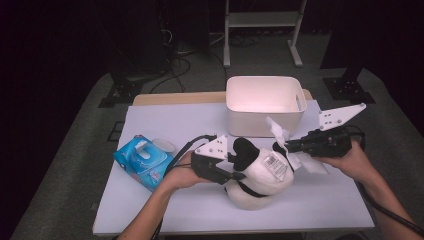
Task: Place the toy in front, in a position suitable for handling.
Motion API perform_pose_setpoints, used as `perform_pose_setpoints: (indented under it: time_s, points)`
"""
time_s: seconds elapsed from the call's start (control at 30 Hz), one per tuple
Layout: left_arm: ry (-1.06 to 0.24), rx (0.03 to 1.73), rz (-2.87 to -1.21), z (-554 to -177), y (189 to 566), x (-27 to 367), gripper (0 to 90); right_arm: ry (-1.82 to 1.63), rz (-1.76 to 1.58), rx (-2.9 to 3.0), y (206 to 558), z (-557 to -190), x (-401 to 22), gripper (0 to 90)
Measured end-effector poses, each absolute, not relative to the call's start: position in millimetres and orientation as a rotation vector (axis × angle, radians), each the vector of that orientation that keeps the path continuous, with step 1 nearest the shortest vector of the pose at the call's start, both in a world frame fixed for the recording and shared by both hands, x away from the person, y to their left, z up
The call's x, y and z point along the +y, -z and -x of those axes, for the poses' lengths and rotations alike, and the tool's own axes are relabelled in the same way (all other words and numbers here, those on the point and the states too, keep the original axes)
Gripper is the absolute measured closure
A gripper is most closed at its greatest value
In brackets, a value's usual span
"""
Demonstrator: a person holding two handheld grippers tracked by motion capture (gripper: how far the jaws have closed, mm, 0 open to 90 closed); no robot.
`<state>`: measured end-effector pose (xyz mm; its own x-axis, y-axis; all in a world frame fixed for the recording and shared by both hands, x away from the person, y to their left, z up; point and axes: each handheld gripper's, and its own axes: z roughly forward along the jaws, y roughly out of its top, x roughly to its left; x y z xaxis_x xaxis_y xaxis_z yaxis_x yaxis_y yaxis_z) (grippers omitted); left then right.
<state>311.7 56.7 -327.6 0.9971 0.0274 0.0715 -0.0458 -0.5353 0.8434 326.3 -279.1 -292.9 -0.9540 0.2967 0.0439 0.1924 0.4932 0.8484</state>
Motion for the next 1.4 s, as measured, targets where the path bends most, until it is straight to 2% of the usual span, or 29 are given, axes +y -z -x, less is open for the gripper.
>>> perform_pose_setpoints:
  time_s: [0.33, 0.63, 1.0, 1.4]
  points:
    - [-0.087, -0.010, -2.130, -312, 328, 57, 54.1, -1.482, -0.488, 2.619, 304, -321, -296, 86.6]
    - [-0.082, -0.020, -2.132, -312, 328, 54, 54.0, -1.490, -0.413, 2.626, 295, -322, -278, 86.5]
    - [-0.074, -0.001, -2.132, -314, 329, 57, 53.9, -1.493, -0.477, 2.629, 305, -319, -296, 86.5]
    - [-0.078, 0.006, -2.145, -314, 328, 57, 53.8, -1.493, -0.404, 2.658, 297, -319, -279, 86.4]
